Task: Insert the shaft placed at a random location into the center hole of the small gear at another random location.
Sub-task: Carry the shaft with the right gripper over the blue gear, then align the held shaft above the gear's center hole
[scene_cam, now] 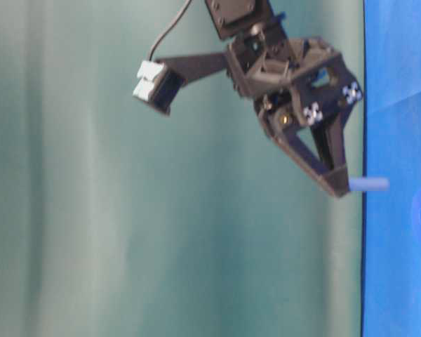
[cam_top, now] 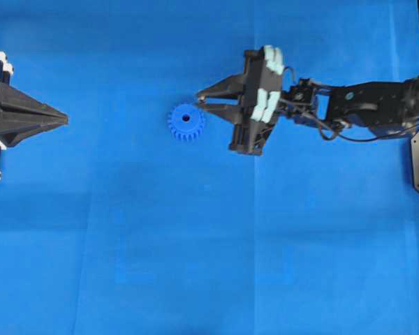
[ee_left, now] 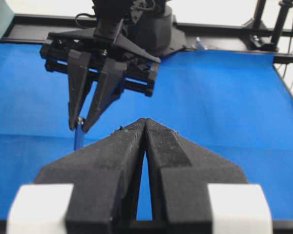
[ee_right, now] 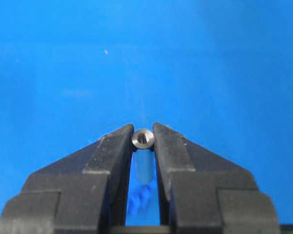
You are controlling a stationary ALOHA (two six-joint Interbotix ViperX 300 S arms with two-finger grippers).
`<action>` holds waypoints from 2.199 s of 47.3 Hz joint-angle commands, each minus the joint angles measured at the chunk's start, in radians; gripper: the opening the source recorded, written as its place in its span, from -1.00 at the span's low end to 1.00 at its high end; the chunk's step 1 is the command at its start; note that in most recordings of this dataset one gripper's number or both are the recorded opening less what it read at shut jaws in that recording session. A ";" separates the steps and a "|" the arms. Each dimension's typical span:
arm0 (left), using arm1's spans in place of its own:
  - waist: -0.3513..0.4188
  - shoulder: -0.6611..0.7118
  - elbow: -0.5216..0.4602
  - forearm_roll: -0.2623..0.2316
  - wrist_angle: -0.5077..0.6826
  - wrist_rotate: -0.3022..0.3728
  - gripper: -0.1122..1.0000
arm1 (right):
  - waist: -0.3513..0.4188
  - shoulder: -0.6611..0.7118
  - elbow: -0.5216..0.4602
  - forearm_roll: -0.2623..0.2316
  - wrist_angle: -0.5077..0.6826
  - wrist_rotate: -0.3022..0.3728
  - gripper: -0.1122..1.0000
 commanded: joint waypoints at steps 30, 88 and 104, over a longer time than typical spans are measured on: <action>-0.002 0.008 -0.009 0.002 -0.017 -0.002 -0.80 | 0.017 0.055 -0.106 -0.002 0.017 -0.020 -0.75; 0.000 0.006 0.000 0.002 -0.017 -0.003 -0.80 | 0.015 0.107 -0.106 0.002 -0.018 -0.028 -0.75; -0.002 0.008 0.000 0.002 -0.017 -0.003 -0.80 | 0.015 0.006 -0.107 0.002 0.018 -0.052 -0.75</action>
